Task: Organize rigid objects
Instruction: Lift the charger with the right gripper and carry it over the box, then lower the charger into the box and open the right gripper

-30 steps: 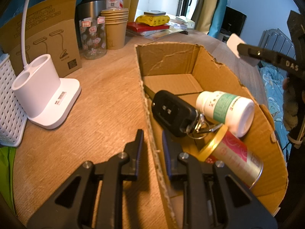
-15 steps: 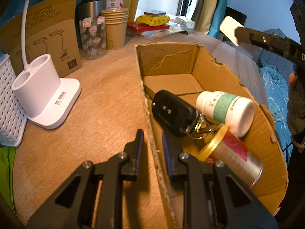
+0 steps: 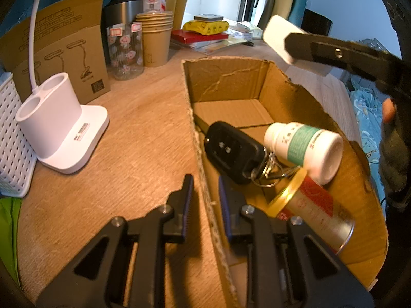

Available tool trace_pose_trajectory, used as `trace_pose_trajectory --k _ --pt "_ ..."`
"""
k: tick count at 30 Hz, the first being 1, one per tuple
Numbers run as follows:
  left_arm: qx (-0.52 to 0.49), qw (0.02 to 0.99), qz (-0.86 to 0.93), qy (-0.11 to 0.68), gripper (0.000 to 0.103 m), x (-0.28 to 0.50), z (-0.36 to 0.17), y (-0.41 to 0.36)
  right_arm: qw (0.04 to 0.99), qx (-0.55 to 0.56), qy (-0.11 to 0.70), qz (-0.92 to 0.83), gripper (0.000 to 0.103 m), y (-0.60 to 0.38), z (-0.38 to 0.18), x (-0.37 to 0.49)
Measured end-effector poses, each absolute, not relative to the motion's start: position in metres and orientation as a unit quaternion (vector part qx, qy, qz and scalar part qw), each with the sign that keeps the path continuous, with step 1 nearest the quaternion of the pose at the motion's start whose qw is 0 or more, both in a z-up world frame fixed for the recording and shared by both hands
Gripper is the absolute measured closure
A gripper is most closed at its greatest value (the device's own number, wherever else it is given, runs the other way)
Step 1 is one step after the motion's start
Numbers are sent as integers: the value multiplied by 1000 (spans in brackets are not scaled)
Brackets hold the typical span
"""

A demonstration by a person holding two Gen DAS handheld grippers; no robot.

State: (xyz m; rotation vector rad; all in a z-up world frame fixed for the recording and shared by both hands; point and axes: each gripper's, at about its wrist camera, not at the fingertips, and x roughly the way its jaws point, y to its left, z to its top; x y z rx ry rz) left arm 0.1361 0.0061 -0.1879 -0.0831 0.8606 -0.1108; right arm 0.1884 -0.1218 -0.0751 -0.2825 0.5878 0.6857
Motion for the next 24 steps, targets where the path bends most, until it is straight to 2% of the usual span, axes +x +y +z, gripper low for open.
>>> trace_pose_trajectory --k 24 --pt "-40 907 -54 417 82 136 -188 6 845 -188 339 368 31 -88 -119 201"
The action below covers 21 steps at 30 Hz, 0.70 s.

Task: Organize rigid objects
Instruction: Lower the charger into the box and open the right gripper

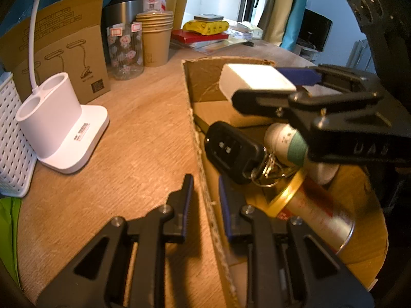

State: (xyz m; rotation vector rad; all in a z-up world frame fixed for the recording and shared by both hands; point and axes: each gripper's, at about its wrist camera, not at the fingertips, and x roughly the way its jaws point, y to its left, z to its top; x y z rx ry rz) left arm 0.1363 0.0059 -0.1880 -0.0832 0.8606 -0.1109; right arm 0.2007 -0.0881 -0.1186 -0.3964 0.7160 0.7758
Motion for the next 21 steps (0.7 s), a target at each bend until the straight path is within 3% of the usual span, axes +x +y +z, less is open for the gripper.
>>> trace_pose_trajectory --k 21 --pt "-43 906 -54 417 82 135 -187 7 838 -218 333 373 31 -83 -120 196"
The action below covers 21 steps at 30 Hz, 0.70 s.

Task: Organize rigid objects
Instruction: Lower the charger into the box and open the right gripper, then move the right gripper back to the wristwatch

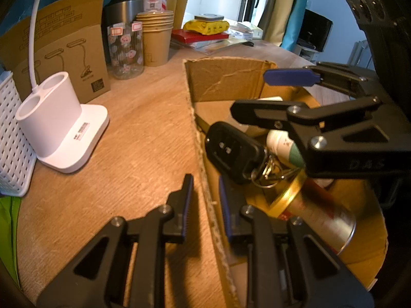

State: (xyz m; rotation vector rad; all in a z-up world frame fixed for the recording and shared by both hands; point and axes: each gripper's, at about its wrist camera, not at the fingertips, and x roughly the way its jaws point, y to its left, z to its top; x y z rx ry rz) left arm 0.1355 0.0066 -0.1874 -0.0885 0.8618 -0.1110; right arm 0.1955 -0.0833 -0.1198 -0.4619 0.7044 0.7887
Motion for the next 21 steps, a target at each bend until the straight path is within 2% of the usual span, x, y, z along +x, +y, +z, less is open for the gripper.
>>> trace_pose_trajectory --k 21 --pt "-43 906 -54 417 82 135 -187 7 900 -117 282 312 31 -151 -69 207"
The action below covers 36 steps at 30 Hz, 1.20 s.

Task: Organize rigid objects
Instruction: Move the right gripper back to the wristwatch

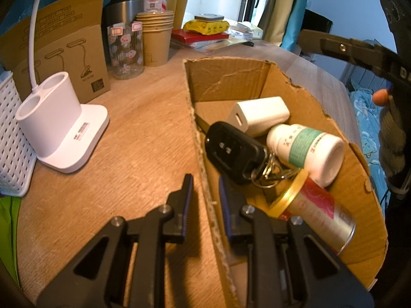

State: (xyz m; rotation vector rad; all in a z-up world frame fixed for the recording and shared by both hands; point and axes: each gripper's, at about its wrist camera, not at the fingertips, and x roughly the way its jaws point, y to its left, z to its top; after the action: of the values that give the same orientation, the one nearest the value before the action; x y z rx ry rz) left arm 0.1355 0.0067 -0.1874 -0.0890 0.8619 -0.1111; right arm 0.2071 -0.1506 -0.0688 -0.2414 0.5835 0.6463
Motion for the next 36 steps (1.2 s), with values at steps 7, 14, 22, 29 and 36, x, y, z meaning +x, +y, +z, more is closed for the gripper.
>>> trace_pose_trajectory --k 7,14,22,29,36 --pt "-43 906 -54 417 82 136 -187 7 913 -93 284 278 31 -173 -70 222" --pt "-43 906 -54 417 82 136 -187 7 923 -81 288 243 31 -192 -76 236" --pt "-43 906 -54 417 82 136 -187 7 932 -68 291 204 31 -215 -84 251" --pt "-43 906 -54 417 82 136 -187 7 932 -63 302 191 31 -222 -100 266" --pt "-43 906 -54 417 82 136 -187 7 918 -81 328 205 31 -205 -121 273"
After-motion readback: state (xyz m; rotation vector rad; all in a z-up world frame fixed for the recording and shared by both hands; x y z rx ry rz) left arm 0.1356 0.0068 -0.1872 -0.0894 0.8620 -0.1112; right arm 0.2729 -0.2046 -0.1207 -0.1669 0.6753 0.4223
